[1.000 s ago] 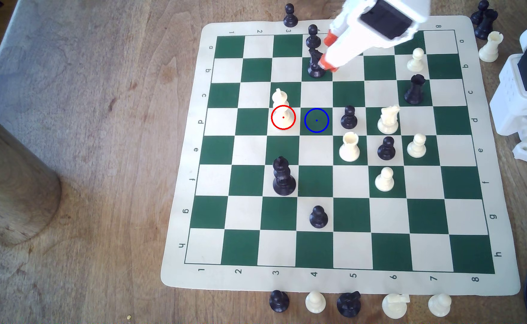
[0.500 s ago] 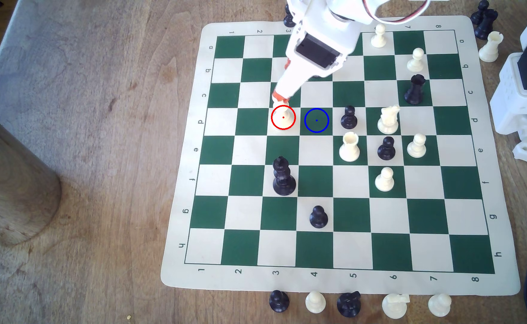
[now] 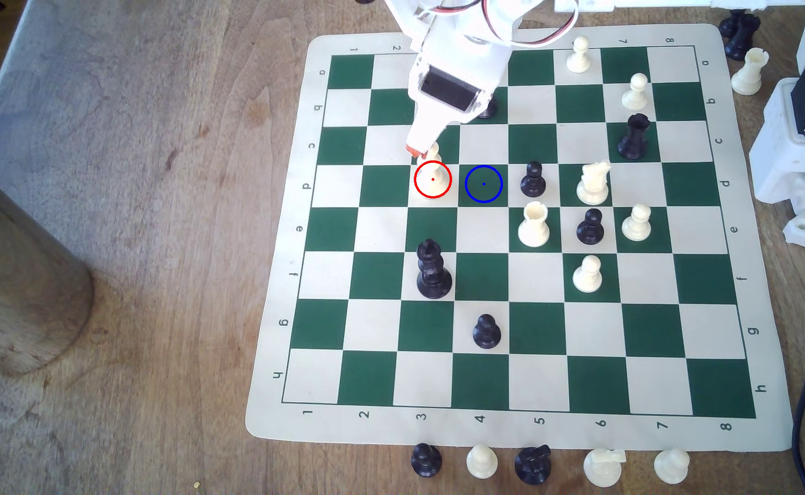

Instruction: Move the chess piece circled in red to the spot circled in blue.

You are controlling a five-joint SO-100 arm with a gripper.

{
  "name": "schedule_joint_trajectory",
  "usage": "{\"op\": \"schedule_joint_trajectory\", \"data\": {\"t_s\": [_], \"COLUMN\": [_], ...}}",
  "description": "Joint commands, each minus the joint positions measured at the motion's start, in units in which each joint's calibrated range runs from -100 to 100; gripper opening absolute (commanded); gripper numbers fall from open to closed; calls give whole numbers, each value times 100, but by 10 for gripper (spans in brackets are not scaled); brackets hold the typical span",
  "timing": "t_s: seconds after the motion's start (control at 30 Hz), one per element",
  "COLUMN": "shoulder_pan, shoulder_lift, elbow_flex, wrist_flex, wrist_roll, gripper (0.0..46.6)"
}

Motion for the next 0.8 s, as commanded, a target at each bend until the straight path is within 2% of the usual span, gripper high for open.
{"op": "schedule_joint_trajectory", "data": {"t_s": [0.0, 0.17, 0.77], "shoulder_pan": [84, 155, 45], "shoulder_lift": [-100, -41, 460], "elbow_flex": [-476, -476, -594], "wrist_flex": [-2, -68, -215], "wrist_roll": [34, 44, 34], "gripper": [166, 195, 176]}}
